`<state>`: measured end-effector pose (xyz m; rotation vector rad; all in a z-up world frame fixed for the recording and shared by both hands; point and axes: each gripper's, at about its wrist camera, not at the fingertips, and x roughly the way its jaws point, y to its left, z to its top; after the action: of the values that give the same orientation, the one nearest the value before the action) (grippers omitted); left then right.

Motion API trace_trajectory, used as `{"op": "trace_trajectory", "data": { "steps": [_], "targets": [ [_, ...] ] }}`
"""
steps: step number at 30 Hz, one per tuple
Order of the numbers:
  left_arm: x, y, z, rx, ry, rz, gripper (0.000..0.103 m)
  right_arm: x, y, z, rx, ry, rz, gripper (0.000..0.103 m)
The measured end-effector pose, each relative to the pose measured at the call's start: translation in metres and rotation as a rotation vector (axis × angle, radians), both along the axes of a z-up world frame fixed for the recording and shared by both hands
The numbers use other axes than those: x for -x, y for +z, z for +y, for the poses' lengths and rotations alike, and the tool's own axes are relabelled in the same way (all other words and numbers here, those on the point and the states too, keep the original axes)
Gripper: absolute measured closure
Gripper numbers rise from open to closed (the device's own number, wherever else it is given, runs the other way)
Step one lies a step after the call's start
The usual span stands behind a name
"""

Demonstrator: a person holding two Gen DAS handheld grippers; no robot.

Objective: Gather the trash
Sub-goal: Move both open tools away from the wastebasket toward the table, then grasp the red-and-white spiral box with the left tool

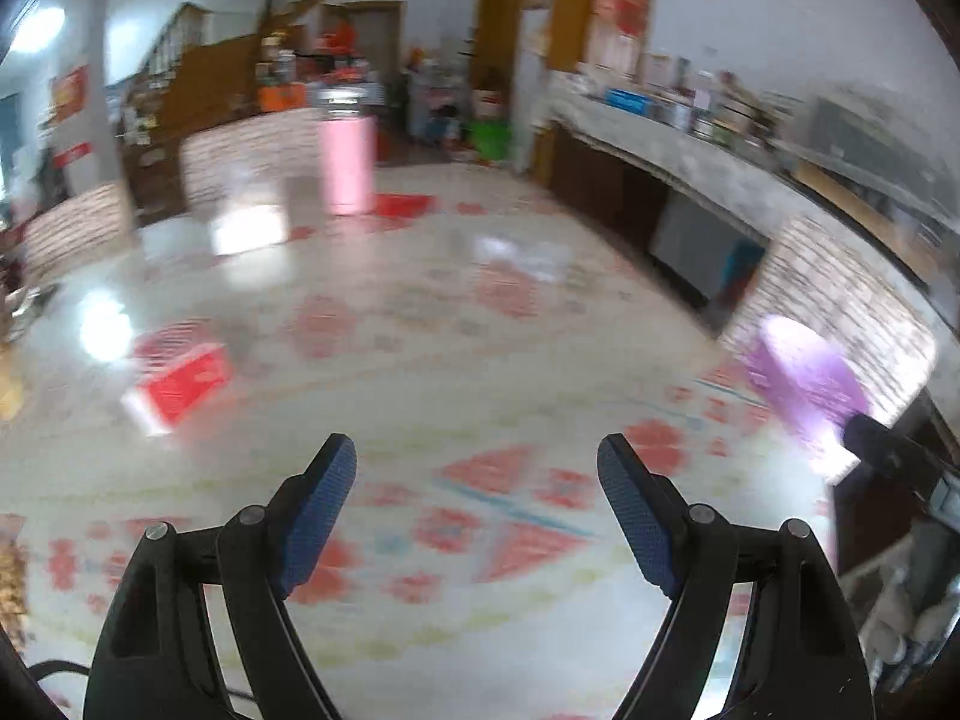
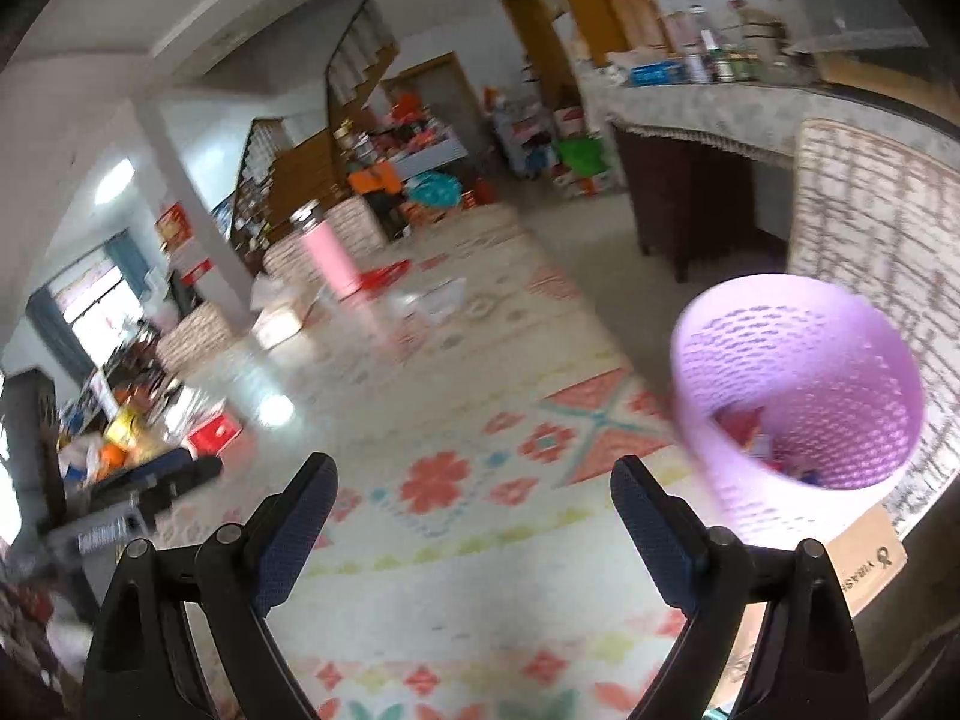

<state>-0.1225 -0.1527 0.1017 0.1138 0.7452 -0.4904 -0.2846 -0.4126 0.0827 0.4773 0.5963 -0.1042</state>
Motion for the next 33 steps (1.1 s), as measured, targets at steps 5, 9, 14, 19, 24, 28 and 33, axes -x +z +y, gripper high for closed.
{"op": "trace_trajectory", "data": {
  "steps": [5, 9, 14, 19, 24, 28, 33],
  "targets": [
    [-0.068, 0.003, 0.075, -0.018, 0.122, 0.001, 0.021, -0.021, -0.006, 0.03, -0.002, 0.048, 0.034, 0.008],
    [-0.139, -0.002, 0.117, 0.006, 0.159, 0.074, 0.02, -0.034, -0.012, 0.045, 0.0, 0.066, 0.062, 0.008],
    [-0.219, -0.028, 0.153, 0.069, 0.192, 0.214, 0.02, -0.041, -0.013, 0.059, 0.008, 0.067, 0.084, 0.008],
    [-0.25, -0.057, 0.173, 0.184, 0.141, 0.371, 0.02, -0.045, -0.01, 0.063, 0.025, 0.063, 0.095, 0.008],
    [-0.222, -0.063, 0.158, 0.153, 0.01, 0.374, 0.02, -0.056, -0.011, 0.07, 0.031, 0.087, 0.108, 0.008],
    [-0.191, -0.059, 0.134, 0.083, -0.048, 0.31, 0.02, -0.071, -0.013, 0.082, 0.042, 0.125, 0.122, 0.008],
    [-0.166, -0.058, 0.098, -0.037, -0.013, 0.224, 0.02, -0.09, -0.011, 0.094, 0.047, 0.157, 0.14, 0.008]
  ]
}}
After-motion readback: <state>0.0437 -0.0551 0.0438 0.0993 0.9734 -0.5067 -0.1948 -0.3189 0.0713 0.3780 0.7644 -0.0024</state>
